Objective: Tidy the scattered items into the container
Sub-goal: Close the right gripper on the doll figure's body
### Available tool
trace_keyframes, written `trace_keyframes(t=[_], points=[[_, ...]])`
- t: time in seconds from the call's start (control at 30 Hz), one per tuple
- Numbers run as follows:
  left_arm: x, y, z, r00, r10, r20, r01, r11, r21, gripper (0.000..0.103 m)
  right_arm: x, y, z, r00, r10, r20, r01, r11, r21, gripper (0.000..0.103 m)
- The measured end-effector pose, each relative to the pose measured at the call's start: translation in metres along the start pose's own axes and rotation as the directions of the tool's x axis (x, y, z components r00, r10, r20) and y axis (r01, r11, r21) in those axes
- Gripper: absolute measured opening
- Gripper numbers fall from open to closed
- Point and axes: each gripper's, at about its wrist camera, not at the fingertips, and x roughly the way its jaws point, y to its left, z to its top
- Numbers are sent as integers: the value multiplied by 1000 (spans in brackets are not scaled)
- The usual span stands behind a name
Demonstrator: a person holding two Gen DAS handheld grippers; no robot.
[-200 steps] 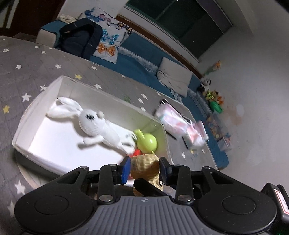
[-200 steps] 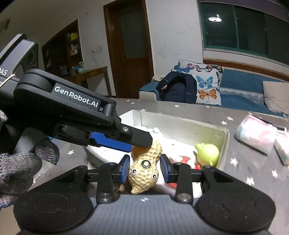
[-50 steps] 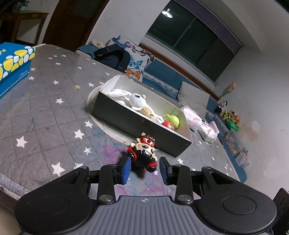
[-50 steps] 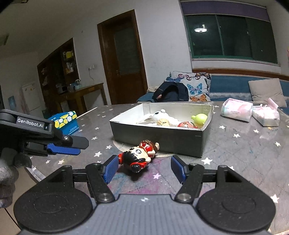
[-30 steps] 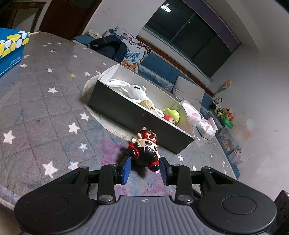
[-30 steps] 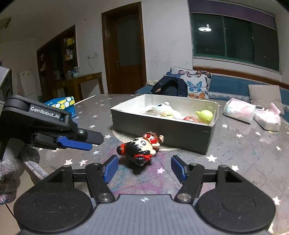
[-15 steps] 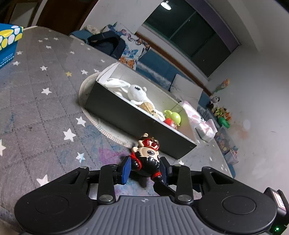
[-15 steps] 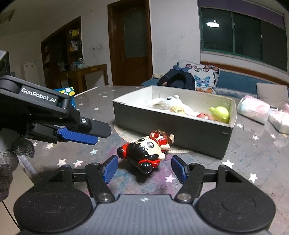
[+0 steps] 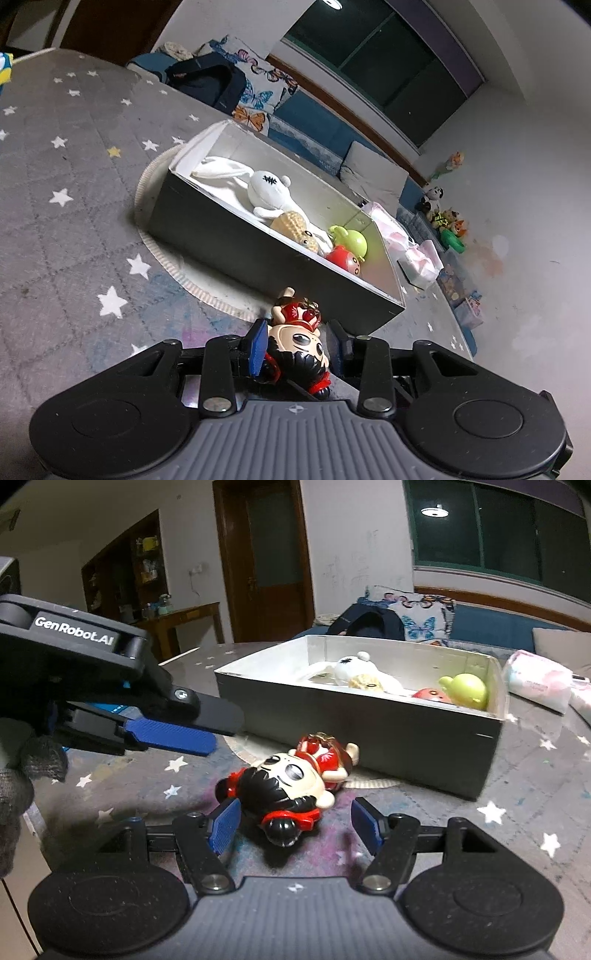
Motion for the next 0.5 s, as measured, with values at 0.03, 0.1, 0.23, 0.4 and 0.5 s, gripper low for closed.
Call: trace_keyframes(t=[0.03,0.1,0.23,0.4,0.5], points=[[1,0,1,1000,-2,-3,2,1000,-2,38,1,1,0,1000,4,1,-4,1000,-3,68],[3,-1,2,1000,-5,-7,5,1000,-1,38,3,3,1,1000,8,4,-8,1000,-12,68],[8,-1,3,1000,-13,-12,13,1000,-4,38,6,2,2,1000,23,2,-23,1000,-8,68],[17,0,4,999,-5,-34,5,1000,-5,38,9,1,3,999,36,-1,-36,999,-8,68],[19,3,4,999,-4,-38,3,1000,-11,38,10,0,3,999,40,0,-40,999,-8,69]])
